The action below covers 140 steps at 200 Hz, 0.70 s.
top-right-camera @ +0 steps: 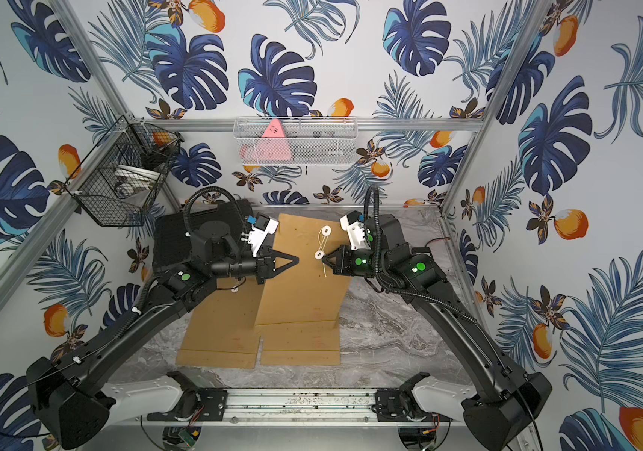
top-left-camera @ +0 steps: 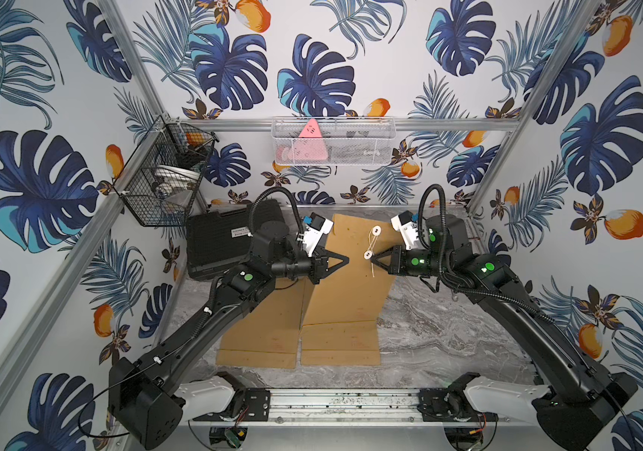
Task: Close the mouth of the file bag
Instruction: Close the file bag.
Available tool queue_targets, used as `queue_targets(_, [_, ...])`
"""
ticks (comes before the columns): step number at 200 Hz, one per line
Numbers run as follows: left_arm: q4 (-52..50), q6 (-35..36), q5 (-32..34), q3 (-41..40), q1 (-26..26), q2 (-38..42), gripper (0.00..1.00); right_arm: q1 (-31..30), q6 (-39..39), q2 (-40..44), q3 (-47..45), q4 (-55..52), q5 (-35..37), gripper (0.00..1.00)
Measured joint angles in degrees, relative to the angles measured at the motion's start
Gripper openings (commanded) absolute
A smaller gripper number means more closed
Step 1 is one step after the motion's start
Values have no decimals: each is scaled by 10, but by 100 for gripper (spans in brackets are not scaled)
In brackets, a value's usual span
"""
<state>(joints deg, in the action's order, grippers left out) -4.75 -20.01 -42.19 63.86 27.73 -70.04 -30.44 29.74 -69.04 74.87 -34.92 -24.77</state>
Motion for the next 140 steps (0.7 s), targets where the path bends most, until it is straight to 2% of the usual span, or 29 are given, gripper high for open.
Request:
queue_targets(82, [1, -9, -5, 10, 0, -5, 0, 2, 19, 3, -23, 21, -10, 0])
queue_targets(140, [-8, 5, -9, 3, -6, 6, 0, 69, -10, 18, 21, -24, -2, 0])
